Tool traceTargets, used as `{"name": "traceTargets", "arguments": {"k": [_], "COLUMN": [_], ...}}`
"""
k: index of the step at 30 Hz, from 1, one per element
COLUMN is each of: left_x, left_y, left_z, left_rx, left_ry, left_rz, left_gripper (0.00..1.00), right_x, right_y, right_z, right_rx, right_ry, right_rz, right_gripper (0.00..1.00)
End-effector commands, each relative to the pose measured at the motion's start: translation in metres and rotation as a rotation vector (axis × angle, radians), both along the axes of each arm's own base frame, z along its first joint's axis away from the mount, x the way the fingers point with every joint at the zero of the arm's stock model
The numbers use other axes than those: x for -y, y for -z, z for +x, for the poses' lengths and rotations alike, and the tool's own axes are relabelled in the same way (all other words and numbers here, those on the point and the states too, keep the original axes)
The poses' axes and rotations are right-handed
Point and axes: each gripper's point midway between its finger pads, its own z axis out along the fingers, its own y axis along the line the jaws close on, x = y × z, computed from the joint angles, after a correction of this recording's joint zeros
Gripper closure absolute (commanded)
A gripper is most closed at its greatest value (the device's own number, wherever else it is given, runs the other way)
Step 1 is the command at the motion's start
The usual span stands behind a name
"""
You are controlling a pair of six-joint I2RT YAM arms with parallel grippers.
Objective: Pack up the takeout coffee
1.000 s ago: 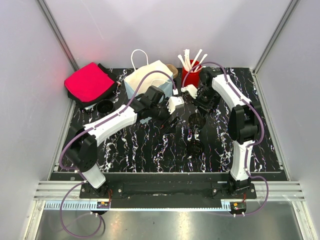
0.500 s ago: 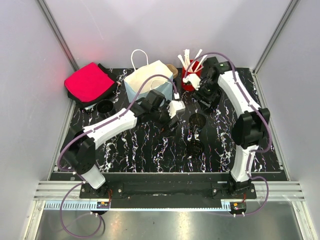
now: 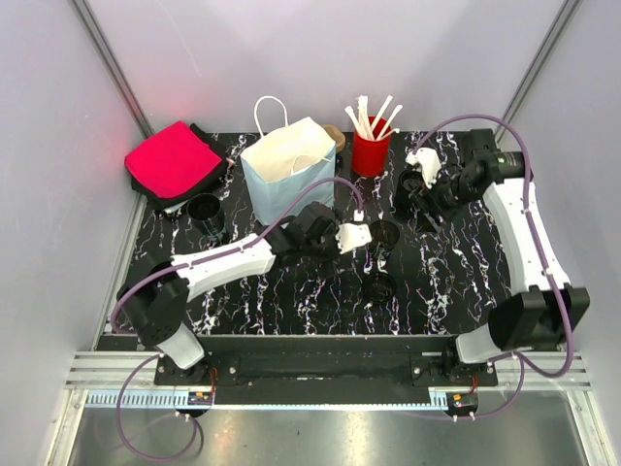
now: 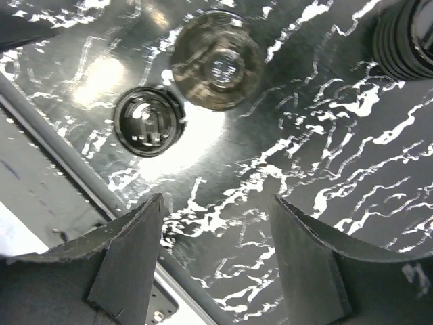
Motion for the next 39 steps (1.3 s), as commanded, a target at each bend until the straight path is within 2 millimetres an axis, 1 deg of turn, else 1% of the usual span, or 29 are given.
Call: {"name": "traceTargets", "arguments": {"k": [1,2,4,6,7,8,9,10,11,13,16,17,19,20,22,24,25,26,27,28,33,34,35,38,39], "left_x": [-0.014,-0.017,-0.017,-0.015,-0.017,-0.014,-0.013,-0.015,-0.013,-0.018,-0.025,-0.025,-0.033,-0.031,-0.036,-0.036,-0.039,-0.041,-0.044,-0.049,-0.072,-0.080,-0.085,-0.098,-0.106], "left_y": [0.018,0.028,0.031,0.037,0.039,0.040,0.044,0.046,0.051,0.059,0.079,0.080,0.093,0.090,0.093,0.089,0.093,0.089,0.090,0.094,0.095,0.094,0.093,0.091,0.093], "left_z": [0.043,0.044,0.051,0.054,0.057,0.061,0.060,0.065,0.069,0.075,0.083,0.086,0.090,0.093,0.101,0.108,0.111,0.115,0.117,0.119,0.129,0.135,0.136,0.146,0.151], "left_rx": [0.230,0.240,0.288,0.287,0.280,0.270,0.240,0.226,0.207,0.199,0.185,0.179,0.132,0.123,0.097,0.096,0.083,0.079,0.072,0.057,0.029,0.037,0.024,0.018,0.017], "left_ry": [-0.042,-0.031,0.007,0.040,0.049,0.056,0.071,0.066,0.070,0.069,0.080,0.081,0.077,0.078,0.052,0.038,0.028,0.012,-0.001,-0.015,-0.080,-0.111,-0.120,-0.172,-0.189], "left_rz": [0.116,0.148,0.169,0.176,0.180,0.180,0.176,0.181,0.185,0.207,0.260,0.260,0.288,0.284,0.295,0.290,0.302,0.321,0.329,0.345,0.389,0.405,0.412,0.417,0.429], "left_gripper": [0.01,0.01,0.01,0.01,0.01,0.01,0.01,0.01,0.01,0.01,0.01,0.01,0.01,0.01,0.01,0.01,0.01,0.01,0.01,0.01,0.01,0.01,0.01,0.01,0.01], "right_x": [-0.018,-0.019,-0.022,-0.023,-0.022,-0.023,-0.024,-0.025,-0.026,-0.027,-0.027,-0.027,-0.027,-0.028,-0.028,-0.029,-0.029,-0.028,-0.028,-0.028,-0.029,-0.030,-0.030,-0.032,-0.032], "right_y": [-0.031,-0.033,-0.037,-0.040,-0.039,-0.041,-0.041,-0.040,-0.040,-0.042,-0.044,-0.045,-0.047,-0.049,-0.050,-0.051,-0.050,-0.050,-0.051,-0.051,-0.052,-0.052,-0.052,-0.052,-0.052], "right_z": [-0.009,-0.012,-0.017,-0.018,-0.020,-0.018,-0.019,-0.020,-0.020,-0.021,-0.021,-0.021,-0.022,-0.022,-0.023,-0.023,-0.024,-0.024,-0.024,-0.025,-0.027,-0.027,-0.027,-0.027,-0.027], "right_rx": [0.116,0.120,0.135,0.148,0.152,0.163,0.163,0.161,0.160,0.167,0.177,0.184,0.190,0.198,0.202,0.208,0.209,0.210,0.214,0.218,0.227,0.224,0.225,0.219,0.221], "right_ry": [0.002,0.003,0.002,0.008,0.010,0.013,0.020,0.020,0.019,0.021,0.026,0.025,0.029,0.029,0.030,0.031,0.032,0.036,0.034,0.033,0.032,0.029,0.028,0.027,0.026], "right_rz": [0.118,0.126,0.146,0.154,0.156,0.163,0.169,0.177,0.184,0.189,0.192,0.196,0.202,0.204,0.210,0.211,0.212,0.211,0.212,0.212,0.219,0.223,0.226,0.234,0.236], "right_gripper": [0.31,0.31,0.30,0.30,0.30,0.30,0.30,0.30,0.30,0.30,0.30,0.30,0.30,0.30,0.30,0.30,0.30,0.30,0.30,0.30,0.30,0.30,0.30,0.31,0.31]}}
